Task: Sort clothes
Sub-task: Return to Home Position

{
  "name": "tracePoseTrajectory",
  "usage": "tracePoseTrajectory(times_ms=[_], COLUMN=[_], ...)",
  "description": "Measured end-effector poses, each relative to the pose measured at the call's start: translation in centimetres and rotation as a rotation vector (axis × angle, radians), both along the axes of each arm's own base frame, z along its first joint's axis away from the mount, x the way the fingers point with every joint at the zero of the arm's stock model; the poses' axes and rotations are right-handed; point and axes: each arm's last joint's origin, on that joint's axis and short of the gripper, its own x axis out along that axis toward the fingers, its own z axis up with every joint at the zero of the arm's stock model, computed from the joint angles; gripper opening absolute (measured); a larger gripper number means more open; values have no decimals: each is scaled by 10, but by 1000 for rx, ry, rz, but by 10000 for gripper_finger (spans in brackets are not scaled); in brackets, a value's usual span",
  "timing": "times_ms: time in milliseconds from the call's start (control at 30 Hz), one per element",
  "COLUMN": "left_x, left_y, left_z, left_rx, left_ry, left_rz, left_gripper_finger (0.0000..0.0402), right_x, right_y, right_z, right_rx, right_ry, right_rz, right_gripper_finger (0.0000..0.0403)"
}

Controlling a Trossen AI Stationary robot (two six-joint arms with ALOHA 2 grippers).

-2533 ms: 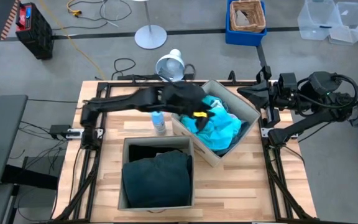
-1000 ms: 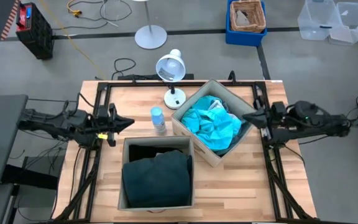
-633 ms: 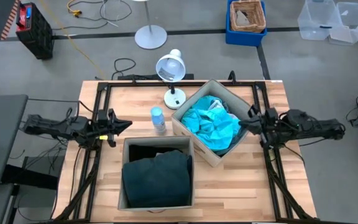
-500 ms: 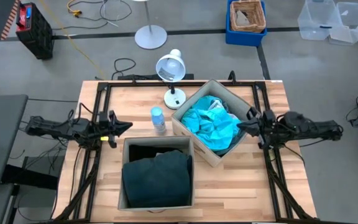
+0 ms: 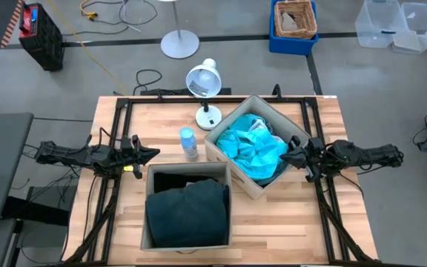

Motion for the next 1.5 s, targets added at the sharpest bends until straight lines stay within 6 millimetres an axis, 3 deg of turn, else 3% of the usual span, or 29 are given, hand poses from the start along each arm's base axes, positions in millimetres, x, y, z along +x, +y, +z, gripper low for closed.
tracePoseTrajectory(times_ms=[233, 533, 1000, 1500], left_x=[2, 2, 2, 2], left_y=[-1, 0, 0, 0], left_z=[-4, -6, -7, -8], left_rx=[-23, -110, 104, 111], left_ry=[-5, -20, 55, 59], left_rz=[-11, -3, 8, 8], left_gripper_finger=[0, 0, 0, 0], right_x=[0, 1, 1, 1], right_y=[1, 1, 2, 2], right_z=[-1, -4, -5, -5], right_rx=[44, 146, 145, 145], right_ry=[11, 51, 57, 58], right_rz=[27, 59, 59, 60], right_gripper_finger=[4, 36, 38, 38])
